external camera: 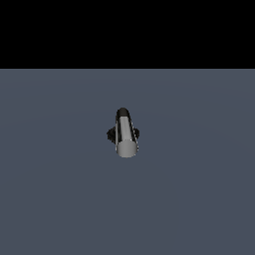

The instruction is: Turn on the faucet by rotating a designated handle.

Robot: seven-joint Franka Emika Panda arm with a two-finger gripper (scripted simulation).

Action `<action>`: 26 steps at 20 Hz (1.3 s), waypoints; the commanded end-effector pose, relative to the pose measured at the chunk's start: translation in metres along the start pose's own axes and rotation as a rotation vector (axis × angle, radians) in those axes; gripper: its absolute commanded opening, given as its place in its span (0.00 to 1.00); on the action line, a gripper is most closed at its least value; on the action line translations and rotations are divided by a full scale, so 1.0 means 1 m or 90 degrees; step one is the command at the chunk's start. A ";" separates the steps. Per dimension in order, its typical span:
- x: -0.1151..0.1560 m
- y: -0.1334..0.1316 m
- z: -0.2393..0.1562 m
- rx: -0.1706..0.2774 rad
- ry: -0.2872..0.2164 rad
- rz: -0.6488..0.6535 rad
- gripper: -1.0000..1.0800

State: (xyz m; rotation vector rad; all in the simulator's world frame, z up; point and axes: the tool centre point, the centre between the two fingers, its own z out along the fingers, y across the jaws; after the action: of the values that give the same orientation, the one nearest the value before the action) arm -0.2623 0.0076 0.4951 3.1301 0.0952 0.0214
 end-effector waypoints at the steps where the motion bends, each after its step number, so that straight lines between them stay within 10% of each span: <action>1: 0.000 0.000 0.000 0.000 0.000 0.000 0.00; 26: 0.041 -0.012 0.134 0.002 -0.003 -0.022 0.00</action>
State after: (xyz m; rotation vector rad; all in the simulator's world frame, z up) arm -0.2241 0.0199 0.3740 3.1314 0.1447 0.0141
